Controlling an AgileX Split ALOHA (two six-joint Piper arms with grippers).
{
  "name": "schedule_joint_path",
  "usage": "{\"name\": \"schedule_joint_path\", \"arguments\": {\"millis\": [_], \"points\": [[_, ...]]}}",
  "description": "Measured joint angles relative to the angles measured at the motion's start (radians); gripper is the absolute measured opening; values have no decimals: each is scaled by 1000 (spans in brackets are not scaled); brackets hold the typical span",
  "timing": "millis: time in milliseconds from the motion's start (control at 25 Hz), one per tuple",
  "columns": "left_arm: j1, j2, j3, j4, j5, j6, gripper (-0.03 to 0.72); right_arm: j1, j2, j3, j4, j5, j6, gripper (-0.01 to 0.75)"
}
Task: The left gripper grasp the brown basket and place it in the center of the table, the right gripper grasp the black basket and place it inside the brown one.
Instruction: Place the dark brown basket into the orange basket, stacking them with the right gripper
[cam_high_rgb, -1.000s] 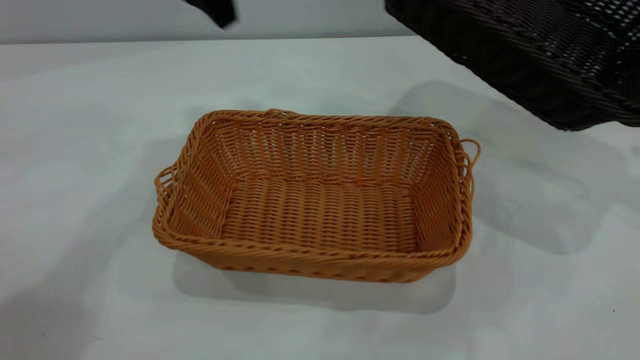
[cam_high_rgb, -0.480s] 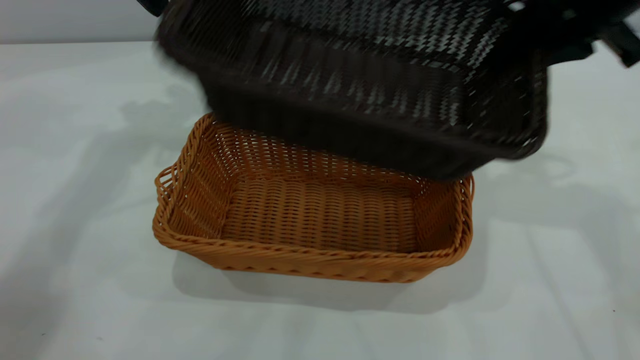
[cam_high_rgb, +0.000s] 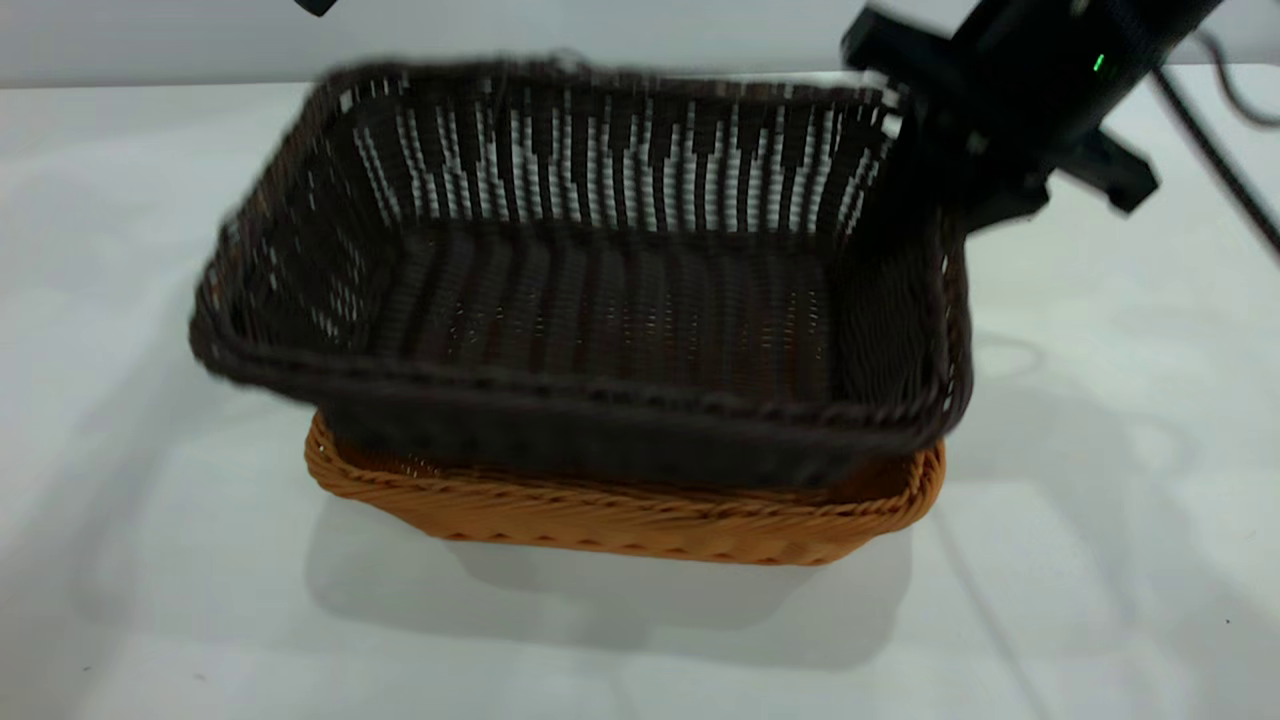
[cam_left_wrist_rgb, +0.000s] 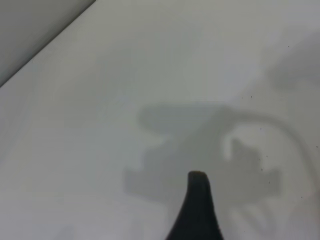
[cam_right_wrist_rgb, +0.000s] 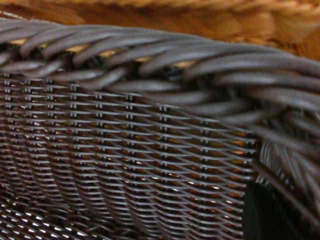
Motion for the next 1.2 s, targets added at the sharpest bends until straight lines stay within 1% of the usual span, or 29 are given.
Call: {"name": "schedule_joint_path", "arguments": {"millis": [520, 600, 680, 760, 800, 960, 1120, 1200], "points": [[0, 0, 0, -1, 0, 1, 549, 5, 72, 0, -6, -89, 14, 80], [0, 0, 0, -2, 0, 1, 549, 5, 73, 0, -7, -96, 15, 86], [0, 0, 0, -2, 0, 1, 549, 5, 73, 0, -6, -96, 15, 109], [0, 0, 0, -2, 0, 2, 549, 5, 73, 0, -1, -96, 17, 160], [0, 0, 0, -2, 0, 2, 549, 5, 73, 0, 1, -96, 18, 201], [0, 0, 0, -2, 0, 2, 549, 5, 73, 0, -19, -96, 18, 394], [0, 0, 0, -2, 0, 1, 549, 5, 62, 0, -109, -99, 18, 557], [0, -1, 0, -2, 1, -11, 549, 5, 37, 0, -180, -104, 19, 604]]}}
